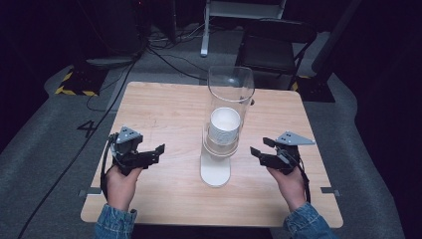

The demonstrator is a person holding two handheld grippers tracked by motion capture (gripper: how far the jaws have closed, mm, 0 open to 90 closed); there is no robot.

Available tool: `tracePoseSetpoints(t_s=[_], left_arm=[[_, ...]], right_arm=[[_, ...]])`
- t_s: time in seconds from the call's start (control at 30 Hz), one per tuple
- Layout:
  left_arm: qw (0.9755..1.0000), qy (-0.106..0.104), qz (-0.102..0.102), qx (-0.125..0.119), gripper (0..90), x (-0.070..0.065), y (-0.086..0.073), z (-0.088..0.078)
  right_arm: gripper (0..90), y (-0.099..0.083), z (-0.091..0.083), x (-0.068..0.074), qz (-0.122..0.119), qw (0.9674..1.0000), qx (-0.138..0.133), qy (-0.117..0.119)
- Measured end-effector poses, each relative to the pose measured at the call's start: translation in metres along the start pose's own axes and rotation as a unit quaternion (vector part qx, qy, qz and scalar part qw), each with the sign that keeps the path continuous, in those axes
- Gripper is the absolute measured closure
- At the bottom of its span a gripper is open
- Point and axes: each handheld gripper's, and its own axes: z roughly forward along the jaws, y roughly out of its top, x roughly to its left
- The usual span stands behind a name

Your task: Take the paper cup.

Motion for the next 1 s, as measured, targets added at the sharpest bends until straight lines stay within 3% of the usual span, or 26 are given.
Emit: tracePoseSetpoints(t_s=[0.27,0.7,1.0], left_arm=[[1.0,-0.001,0.006,0.003,16.0,-0.002,0.0,0.002],[0.9998,-0.002,0.013,0.012,16.0,-0.003,-0.001,0.004],[0.9998,-0.004,0.014,0.015,16.0,-0.002,-0.002,0.005]], right_arm=[[34.0,0.001,0.018,0.021,-0.006,0.9987,0.008,0.049],[31.1,0.004,0.034,0.049,-0.032,0.9947,0.006,0.097],[29.3,0.004,0.047,0.065,-0.047,0.991,-0.013,0.125]])
